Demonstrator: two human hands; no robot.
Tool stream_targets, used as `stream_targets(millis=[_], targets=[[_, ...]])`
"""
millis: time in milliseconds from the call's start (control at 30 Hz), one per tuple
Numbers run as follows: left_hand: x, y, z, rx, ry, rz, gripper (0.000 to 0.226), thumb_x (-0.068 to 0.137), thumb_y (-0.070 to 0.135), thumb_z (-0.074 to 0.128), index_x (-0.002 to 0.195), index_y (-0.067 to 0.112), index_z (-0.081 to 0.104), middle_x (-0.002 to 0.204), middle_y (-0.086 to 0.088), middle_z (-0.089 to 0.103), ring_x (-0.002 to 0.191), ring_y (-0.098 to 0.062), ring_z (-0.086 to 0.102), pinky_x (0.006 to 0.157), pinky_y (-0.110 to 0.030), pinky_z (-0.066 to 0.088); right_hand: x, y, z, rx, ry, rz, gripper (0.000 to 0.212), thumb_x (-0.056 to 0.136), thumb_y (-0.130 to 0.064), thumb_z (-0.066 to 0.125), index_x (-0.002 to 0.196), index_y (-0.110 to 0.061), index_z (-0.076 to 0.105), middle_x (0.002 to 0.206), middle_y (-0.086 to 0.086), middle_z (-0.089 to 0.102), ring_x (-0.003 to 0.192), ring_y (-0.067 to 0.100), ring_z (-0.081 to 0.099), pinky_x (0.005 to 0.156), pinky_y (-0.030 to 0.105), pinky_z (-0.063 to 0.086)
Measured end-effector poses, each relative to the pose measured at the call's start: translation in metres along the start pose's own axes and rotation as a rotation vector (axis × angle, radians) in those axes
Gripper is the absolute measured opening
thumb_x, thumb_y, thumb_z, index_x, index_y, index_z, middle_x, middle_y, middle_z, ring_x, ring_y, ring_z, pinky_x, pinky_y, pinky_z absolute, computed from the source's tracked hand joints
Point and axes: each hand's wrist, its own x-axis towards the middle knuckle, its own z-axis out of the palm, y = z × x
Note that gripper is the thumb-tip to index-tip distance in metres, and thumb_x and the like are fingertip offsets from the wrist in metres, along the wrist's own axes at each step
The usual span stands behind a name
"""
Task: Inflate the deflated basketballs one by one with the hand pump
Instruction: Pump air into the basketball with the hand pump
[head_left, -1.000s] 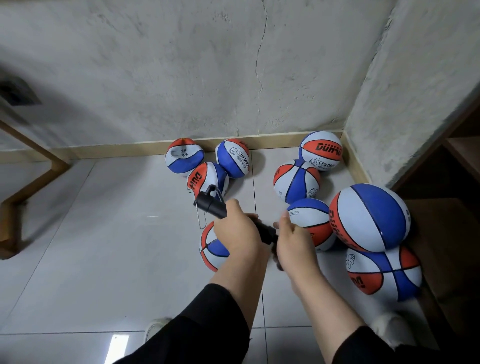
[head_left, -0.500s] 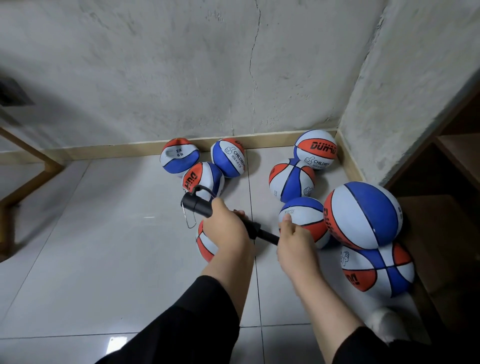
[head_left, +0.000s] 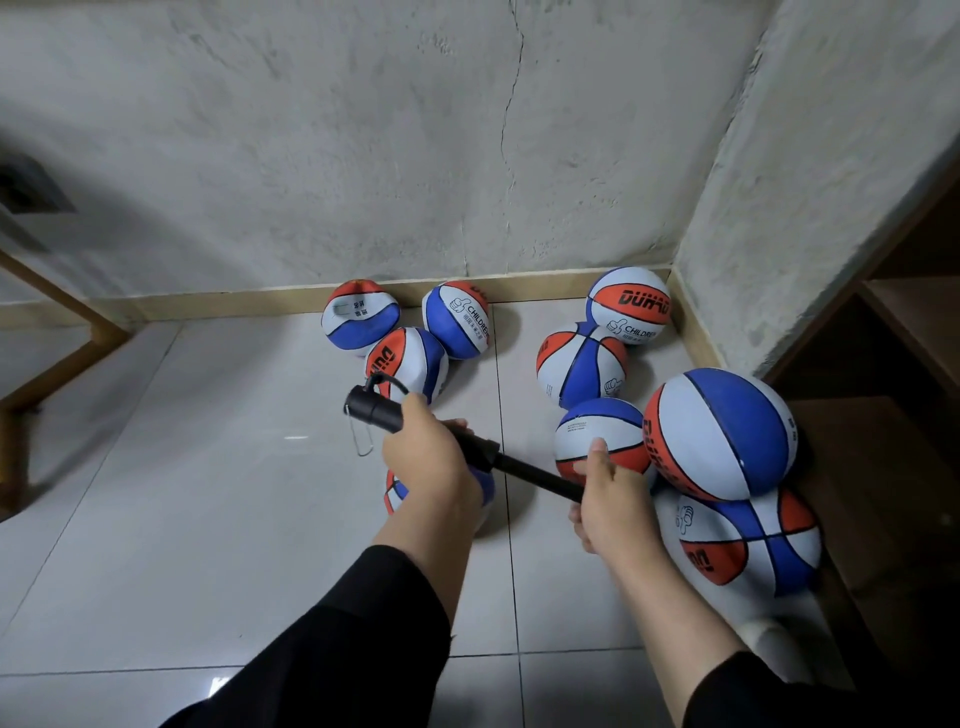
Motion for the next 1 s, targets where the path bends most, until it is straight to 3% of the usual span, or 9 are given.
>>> stream_targets(millis=[67, 133, 267, 400, 567, 667, 767, 867, 1000], targets=[[0.004, 0.002, -0.001, 0.007, 0.003, 0.001, 0.023, 0.098, 0.034, 0.056, 0.088, 0.013, 0.054, 0.063, -0.005, 0.063, 0.058, -0.020, 0.058, 0.058, -0.030, 0.057, -0.001, 0.004, -0.002, 0.020, 0.024, 0.013, 0.072, 0.095, -0.068, 0.031, 0.104, -0.006, 0.067, 0.073, 0.019, 0.066, 0.061, 0.030, 0.060, 0.061, 0.034, 0.048], [0.002, -0.001, 0.001, 0.010, 0.004, -0.015, 0.024, 0.097, 0.034, 0.056, 0.084, 0.014, 0.053, 0.059, -0.004, 0.061, 0.054, -0.020, 0.058, 0.054, -0.030, 0.057, 0.001, 0.005, 0.002, 0.006, 0.031, -0.032, 0.085, 0.085, -0.076, 0.029, 0.099, -0.002, 0.068, 0.083, 0.027, 0.067, 0.070, 0.036, 0.062, 0.067, 0.043, 0.049], [-0.011, -0.014, 0.005, 0.020, -0.045, -0.018, 0.024, 0.087, 0.036, 0.056, 0.082, 0.013, 0.053, 0.056, -0.005, 0.061, 0.056, -0.027, 0.062, 0.069, -0.056, 0.061, -0.006, -0.008, 0.019, -0.022, 0.043, -0.089, 0.061, 0.105, -0.054, 0.033, 0.066, -0.011, 0.052, 0.060, 0.013, 0.056, 0.063, 0.035, 0.055, 0.062, 0.046, 0.047], [-0.022, -0.025, 0.011, 0.031, -0.051, -0.002, 0.026, 0.089, 0.037, 0.055, 0.084, 0.011, 0.056, 0.061, -0.005, 0.064, 0.057, -0.024, 0.058, 0.059, -0.034, 0.052, -0.008, -0.025, 0.028, -0.064, 0.048, -0.153, 0.060, 0.111, -0.041, 0.029, 0.067, -0.007, 0.053, 0.073, 0.014, 0.062, 0.074, 0.034, 0.057, 0.066, 0.032, 0.040], [-0.017, -0.021, 0.008, 0.070, -0.058, 0.025, 0.027, 0.093, 0.034, 0.056, 0.081, 0.010, 0.056, 0.059, -0.005, 0.063, 0.055, -0.021, 0.056, 0.058, -0.031, 0.051, -0.013, -0.027, 0.030, -0.086, -0.039, -0.167, 0.059, 0.111, -0.041, 0.029, 0.084, -0.002, 0.065, 0.086, 0.019, 0.069, 0.077, 0.030, 0.055, 0.065, 0.031, 0.036], [-0.007, -0.014, 0.003, 0.060, -0.061, 0.025, 0.023, 0.095, 0.031, 0.057, 0.084, 0.011, 0.054, 0.057, -0.005, 0.062, 0.056, -0.023, 0.058, 0.056, -0.032, 0.055, -0.006, -0.013, 0.020, -0.007, -0.042, -0.080, 0.064, 0.108, -0.047, 0.034, 0.092, 0.007, 0.065, 0.072, 0.021, 0.066, 0.067, 0.037, 0.060, 0.064, 0.041, 0.046], [0.010, -0.003, -0.002, -0.007, 0.004, 0.012, 0.022, 0.097, 0.032, 0.057, 0.088, 0.012, 0.053, 0.062, -0.007, 0.063, 0.057, -0.023, 0.058, 0.041, -0.025, 0.050, 0.003, 0.002, 0.008, 0.041, 0.011, -0.040, 0.077, 0.095, -0.067, 0.037, 0.098, 0.004, 0.068, 0.078, 0.026, 0.067, 0.066, 0.034, 0.060, 0.063, 0.041, 0.048], [0.008, -0.001, 0.002, -0.002, 0.004, 0.012, 0.024, 0.096, 0.033, 0.057, 0.084, 0.012, 0.053, 0.060, -0.005, 0.061, 0.054, -0.022, 0.056, 0.038, -0.024, 0.048, 0.005, 0.003, 0.005, 0.036, 0.023, -0.005, 0.068, 0.101, -0.062, 0.035, 0.081, -0.003, 0.062, 0.071, 0.021, 0.063, 0.064, 0.030, 0.057, 0.062, 0.037, 0.045], [-0.003, -0.018, 0.011, 0.051, -0.034, 0.008, 0.028, 0.093, 0.034, 0.054, 0.087, 0.007, 0.057, 0.060, -0.008, 0.062, 0.058, -0.025, 0.061, 0.053, -0.038, 0.058, 0.002, -0.005, 0.018, 0.017, 0.029, -0.021, 0.060, 0.108, -0.051, 0.032, 0.072, -0.009, 0.056, 0.069, 0.017, 0.059, 0.067, 0.031, 0.057, 0.064, 0.039, 0.045]])
